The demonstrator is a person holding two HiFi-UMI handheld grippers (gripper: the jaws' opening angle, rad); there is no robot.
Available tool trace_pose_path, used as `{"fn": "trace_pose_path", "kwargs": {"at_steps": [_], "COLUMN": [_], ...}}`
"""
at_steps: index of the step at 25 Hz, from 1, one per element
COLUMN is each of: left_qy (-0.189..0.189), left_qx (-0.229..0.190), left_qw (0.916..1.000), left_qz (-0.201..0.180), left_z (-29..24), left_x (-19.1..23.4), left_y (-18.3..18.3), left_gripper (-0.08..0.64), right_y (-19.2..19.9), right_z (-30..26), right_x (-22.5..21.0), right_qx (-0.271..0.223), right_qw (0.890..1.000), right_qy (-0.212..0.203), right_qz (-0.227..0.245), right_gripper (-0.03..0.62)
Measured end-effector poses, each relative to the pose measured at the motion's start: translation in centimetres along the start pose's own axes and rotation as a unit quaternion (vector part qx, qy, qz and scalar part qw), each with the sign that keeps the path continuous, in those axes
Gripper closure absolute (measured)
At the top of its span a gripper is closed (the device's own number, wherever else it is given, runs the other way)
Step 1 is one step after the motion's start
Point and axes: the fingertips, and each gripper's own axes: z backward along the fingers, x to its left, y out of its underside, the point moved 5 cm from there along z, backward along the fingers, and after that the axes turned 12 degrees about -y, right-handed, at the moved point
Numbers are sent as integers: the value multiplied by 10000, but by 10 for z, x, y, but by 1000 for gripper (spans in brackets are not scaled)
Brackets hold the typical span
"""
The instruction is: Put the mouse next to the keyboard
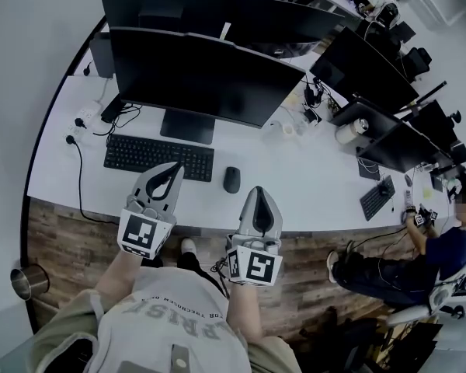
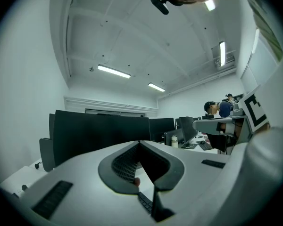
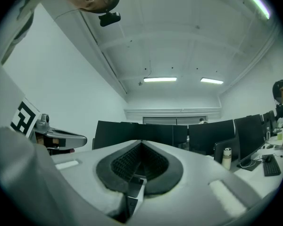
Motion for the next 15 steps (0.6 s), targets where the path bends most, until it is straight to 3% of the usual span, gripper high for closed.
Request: {"fn": "trace_pose_path", "kwargs": {"at_steps": [5, 9, 15], "left_qy": [-11, -12, 27], "left_qx": [-42, -27, -137], "left_qw": [10000, 10000, 9999], "left_qz": [-13, -52, -91], "left_z": [2, 2, 0], "left_x": [-1, -1, -1], "left_y": [-3, -2, -6], "left_gripper": [549, 549, 550], "right_y": [-4, 9, 8], "right_z": [0, -3, -5], "right_x": [0, -5, -7], "right_qx": [-30, 308, 203], "right_qw": [10000, 9992, 9996], "right_qy": [1, 214, 191], "right_qz": [19, 138, 88], "right_gripper": [591, 592, 594]}}
